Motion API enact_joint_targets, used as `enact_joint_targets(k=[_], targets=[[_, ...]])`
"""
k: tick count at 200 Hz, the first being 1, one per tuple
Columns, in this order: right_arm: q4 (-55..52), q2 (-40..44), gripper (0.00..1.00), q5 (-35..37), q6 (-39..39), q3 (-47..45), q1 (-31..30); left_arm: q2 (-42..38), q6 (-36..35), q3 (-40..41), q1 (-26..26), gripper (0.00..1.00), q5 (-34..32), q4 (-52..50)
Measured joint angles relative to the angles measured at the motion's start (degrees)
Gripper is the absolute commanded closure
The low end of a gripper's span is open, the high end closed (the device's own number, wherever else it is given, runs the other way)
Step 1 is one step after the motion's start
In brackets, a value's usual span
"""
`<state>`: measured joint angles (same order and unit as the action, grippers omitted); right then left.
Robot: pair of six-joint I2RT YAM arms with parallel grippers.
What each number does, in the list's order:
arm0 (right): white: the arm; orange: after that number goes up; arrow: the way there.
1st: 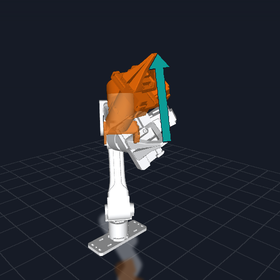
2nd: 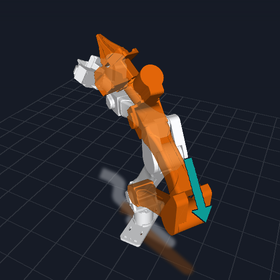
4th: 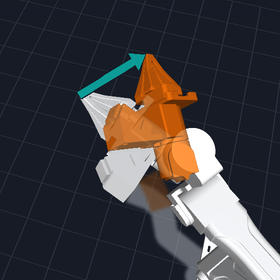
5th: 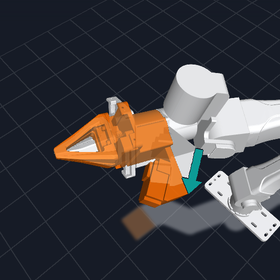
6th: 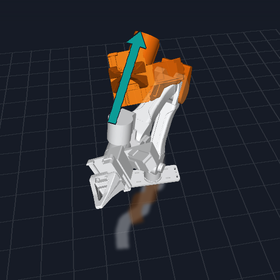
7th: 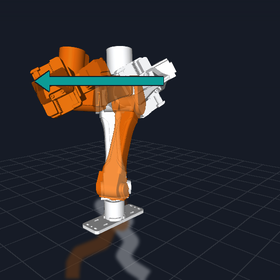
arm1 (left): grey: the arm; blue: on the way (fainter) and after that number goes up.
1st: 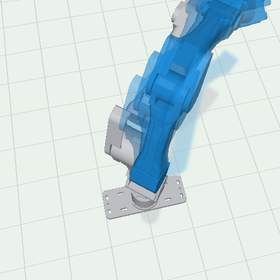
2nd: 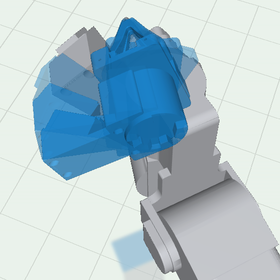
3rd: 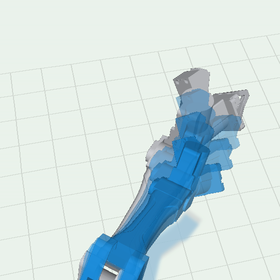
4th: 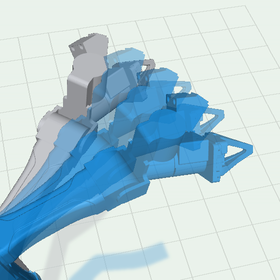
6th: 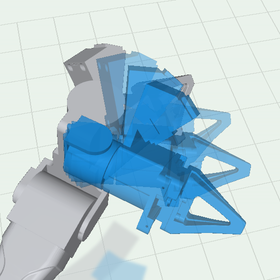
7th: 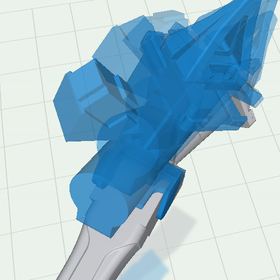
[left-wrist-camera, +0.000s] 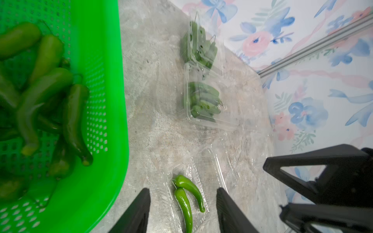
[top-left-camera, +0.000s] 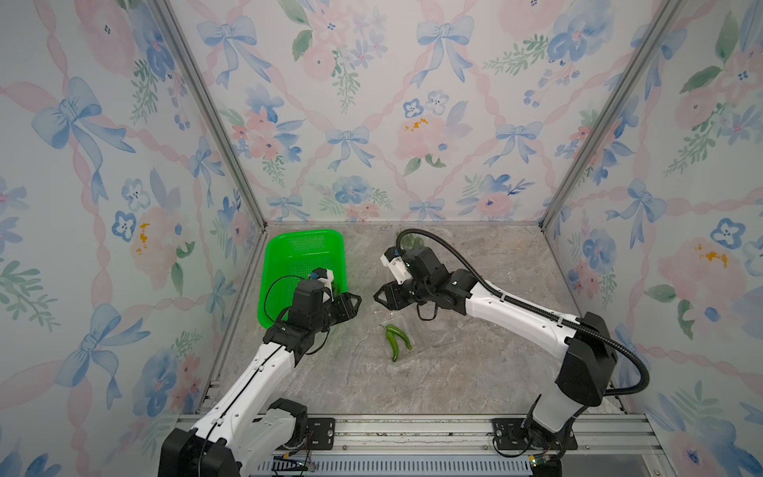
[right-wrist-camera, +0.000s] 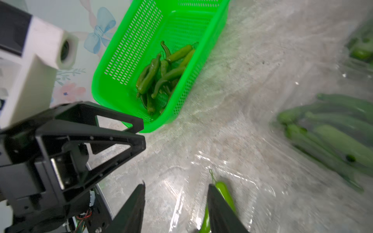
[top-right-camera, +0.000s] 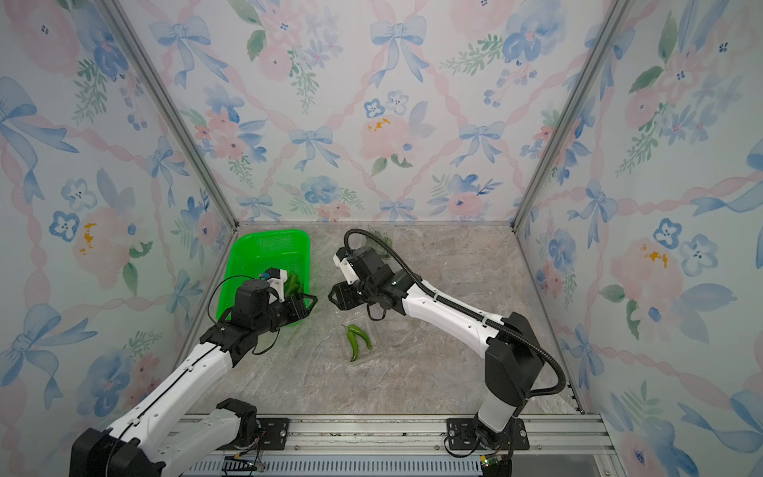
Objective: Take small green peppers out of containers
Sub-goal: Place the green pepper in the basket.
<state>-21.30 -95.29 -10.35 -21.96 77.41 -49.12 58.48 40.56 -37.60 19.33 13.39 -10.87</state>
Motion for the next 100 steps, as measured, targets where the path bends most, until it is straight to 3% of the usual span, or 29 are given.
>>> enact_joint_targets(k=[46,100], targets=[[0.74,1.97,0.54,2.99,-2.86,-13.29,-0.68,7.17,1.09,-0.33,10.27,0.45,-5.31,0.02],[0.96,-0.5,0.61,4.24,-4.5,-13.0,-3.41,5.57,2.19,-0.22,11.3,0.44,-9.25,0.07]])
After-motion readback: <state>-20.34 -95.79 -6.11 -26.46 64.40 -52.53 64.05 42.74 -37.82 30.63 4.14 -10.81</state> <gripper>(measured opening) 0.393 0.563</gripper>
